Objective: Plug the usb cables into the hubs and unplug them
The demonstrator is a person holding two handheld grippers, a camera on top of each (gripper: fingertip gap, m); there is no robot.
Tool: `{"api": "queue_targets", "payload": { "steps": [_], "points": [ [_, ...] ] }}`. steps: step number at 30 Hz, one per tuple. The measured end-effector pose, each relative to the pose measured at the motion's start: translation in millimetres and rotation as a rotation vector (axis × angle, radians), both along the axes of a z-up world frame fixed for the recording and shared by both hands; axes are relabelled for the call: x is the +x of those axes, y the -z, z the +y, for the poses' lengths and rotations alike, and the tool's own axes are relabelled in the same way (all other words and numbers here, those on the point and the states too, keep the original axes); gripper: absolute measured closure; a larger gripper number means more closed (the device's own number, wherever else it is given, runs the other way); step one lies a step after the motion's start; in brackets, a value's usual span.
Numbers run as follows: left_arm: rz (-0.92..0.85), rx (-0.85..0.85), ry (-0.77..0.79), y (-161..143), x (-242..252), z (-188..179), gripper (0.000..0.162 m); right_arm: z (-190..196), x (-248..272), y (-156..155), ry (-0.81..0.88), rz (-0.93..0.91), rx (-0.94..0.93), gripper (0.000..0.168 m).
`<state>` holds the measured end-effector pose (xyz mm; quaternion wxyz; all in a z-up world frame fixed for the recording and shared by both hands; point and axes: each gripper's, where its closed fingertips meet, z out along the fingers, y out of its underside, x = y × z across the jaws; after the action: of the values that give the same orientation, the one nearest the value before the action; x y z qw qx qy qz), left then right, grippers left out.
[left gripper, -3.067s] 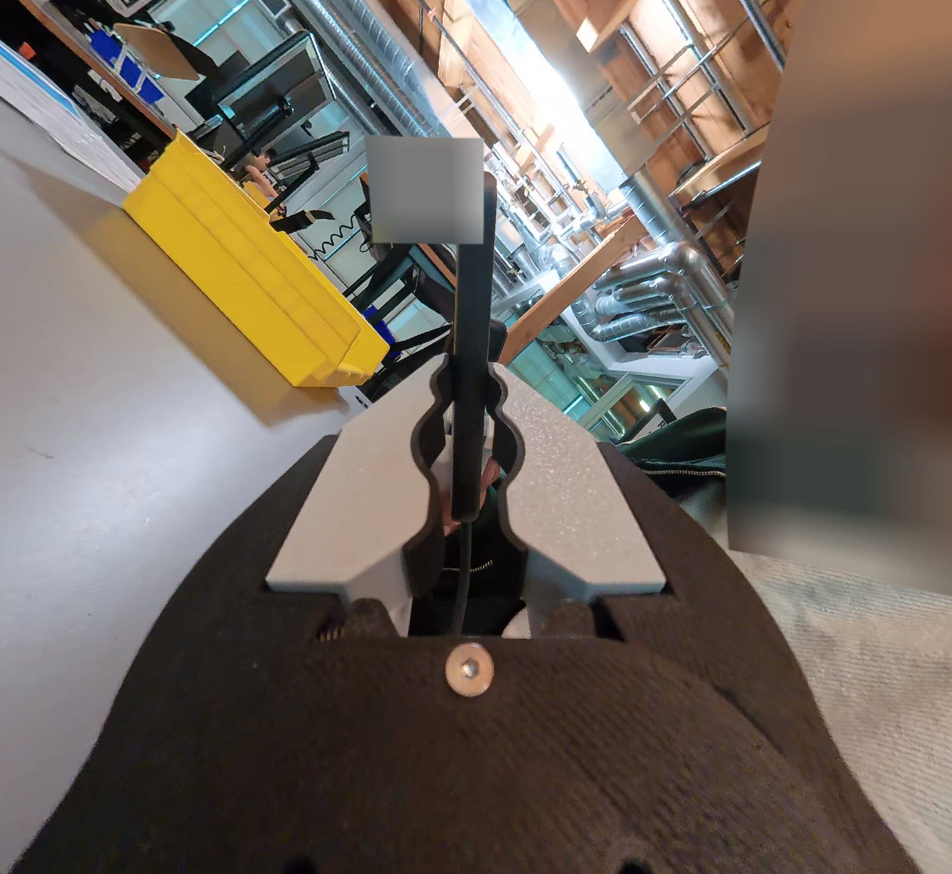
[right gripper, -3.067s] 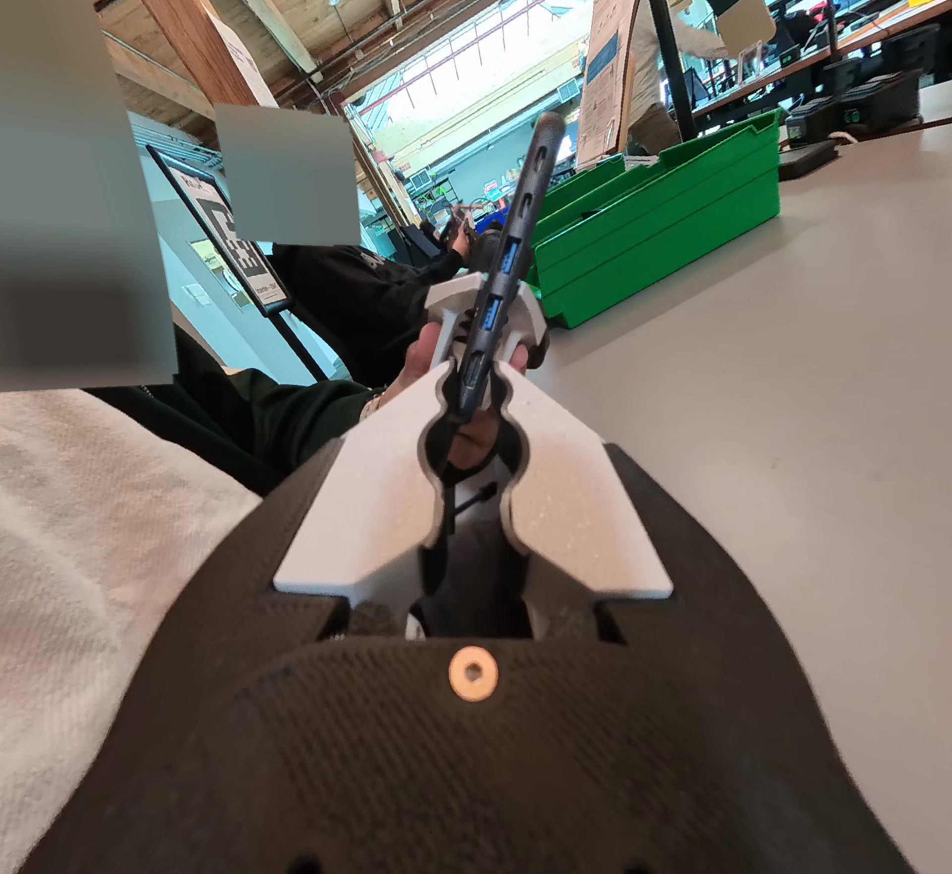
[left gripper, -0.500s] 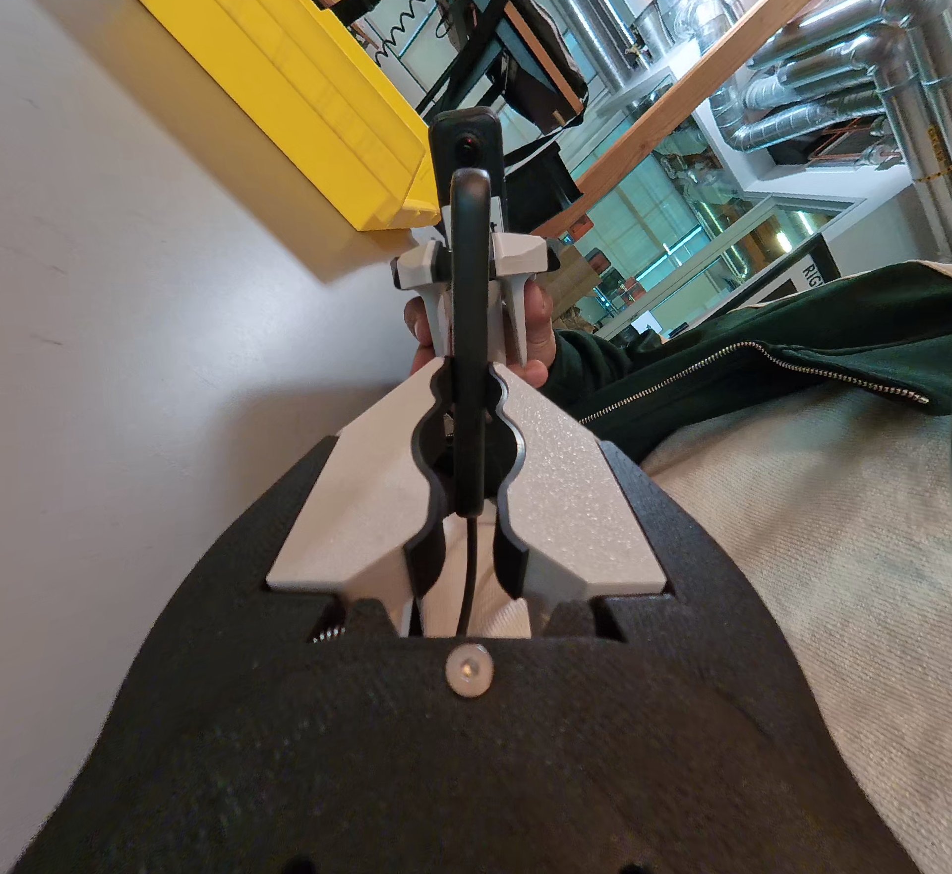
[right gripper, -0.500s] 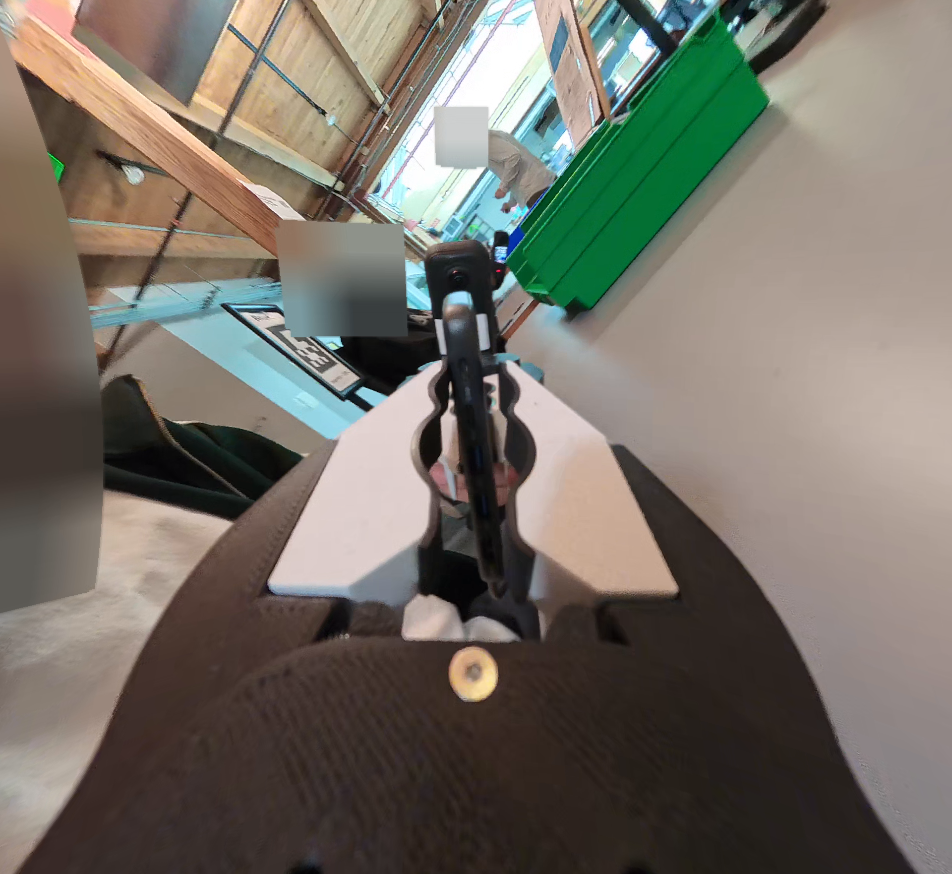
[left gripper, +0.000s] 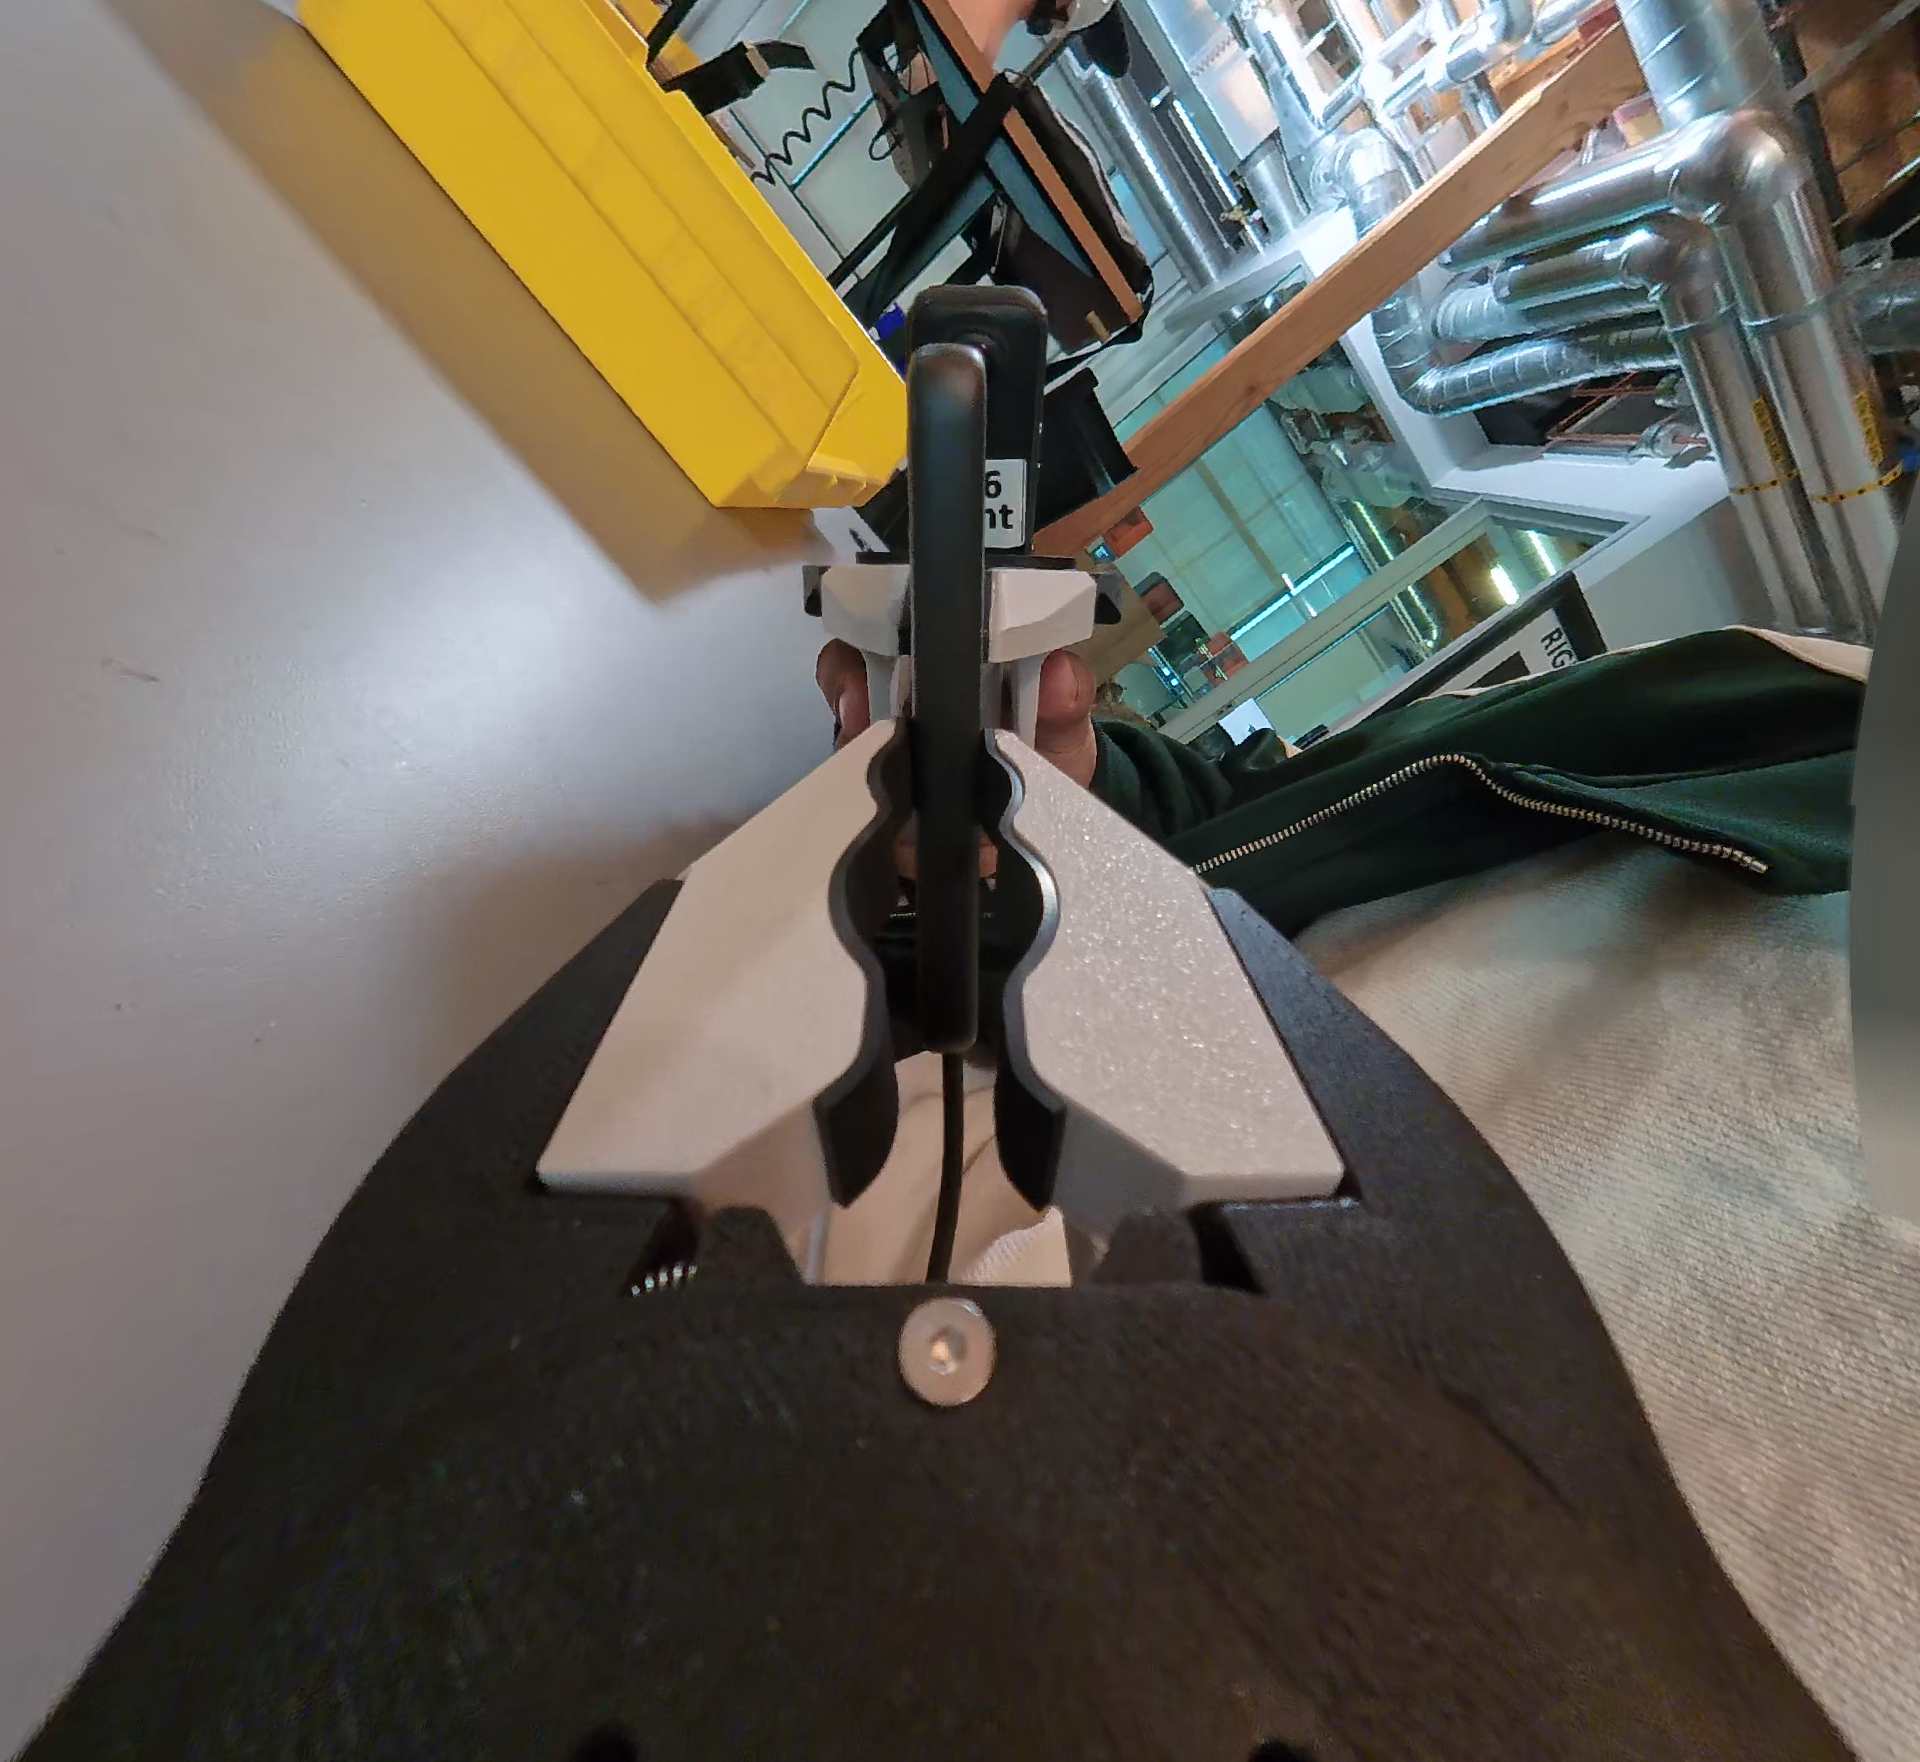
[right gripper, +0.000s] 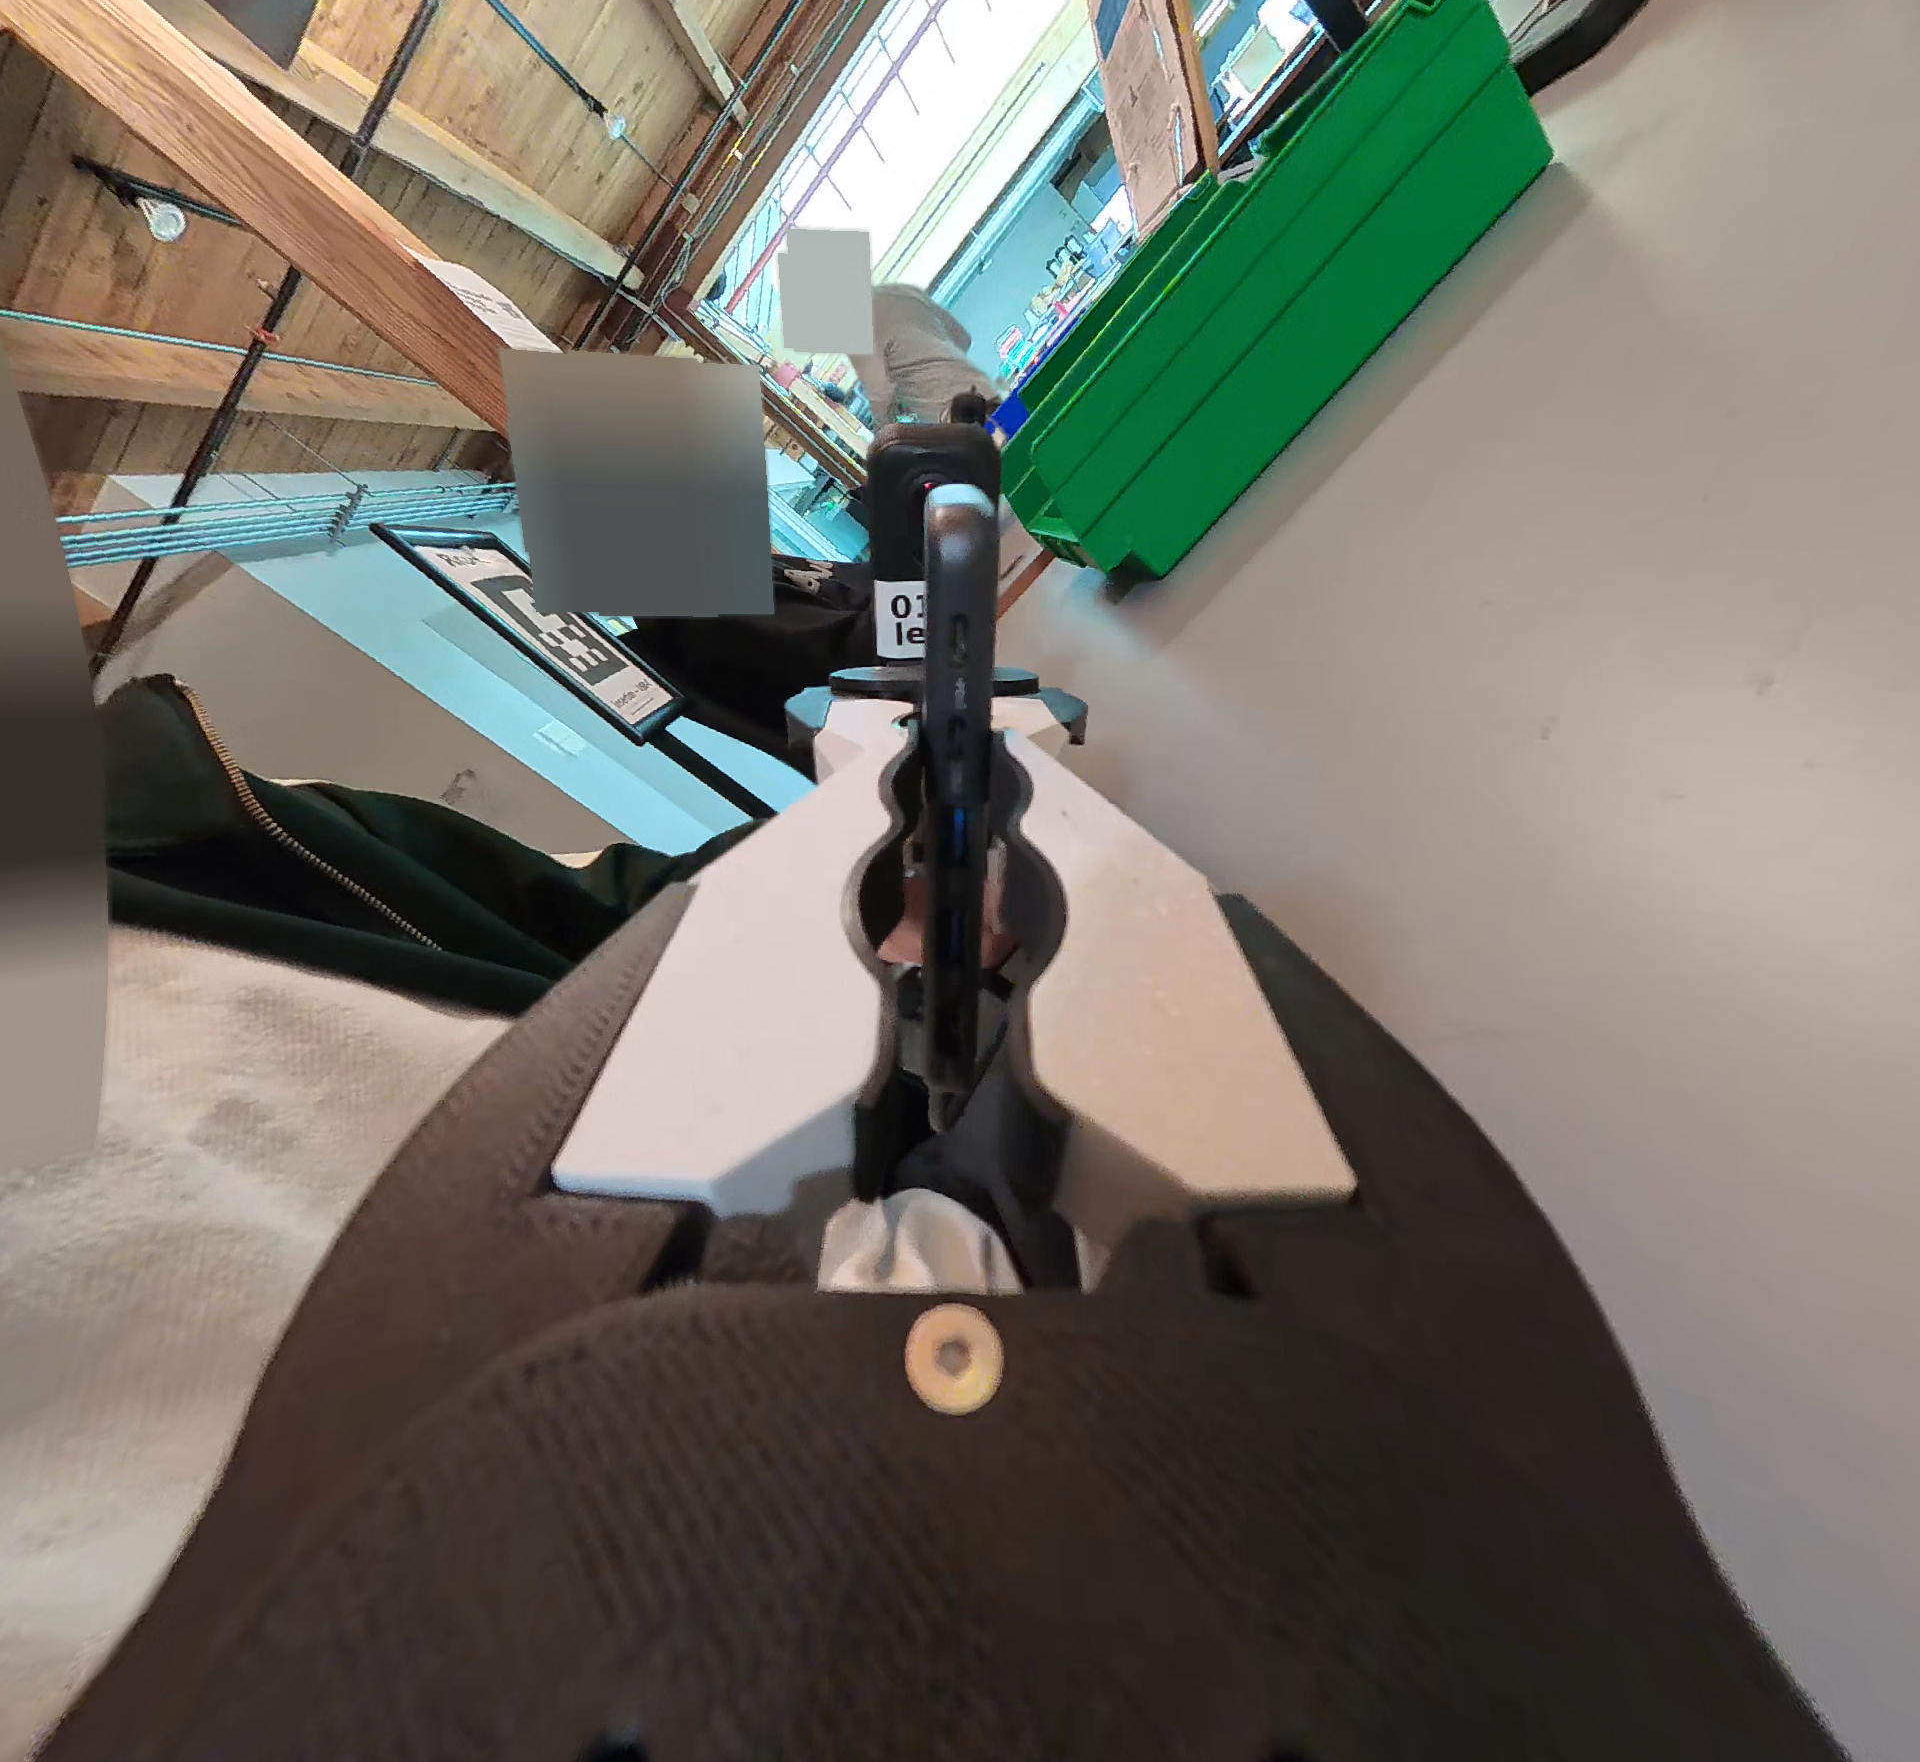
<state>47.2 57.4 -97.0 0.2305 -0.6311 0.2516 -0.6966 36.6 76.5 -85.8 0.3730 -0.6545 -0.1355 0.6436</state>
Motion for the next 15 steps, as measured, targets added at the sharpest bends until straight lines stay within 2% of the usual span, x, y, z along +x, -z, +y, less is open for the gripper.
{"api": "queue_targets", "payload": {
  "steps": [15],
  "points": [
    [-0.016,-0.015,-0.009,-1.9,-1.4,2.6,0.154,2.1,4.3,-2.7,0.016,-0.003,0.029,0.158]
  ]
}}
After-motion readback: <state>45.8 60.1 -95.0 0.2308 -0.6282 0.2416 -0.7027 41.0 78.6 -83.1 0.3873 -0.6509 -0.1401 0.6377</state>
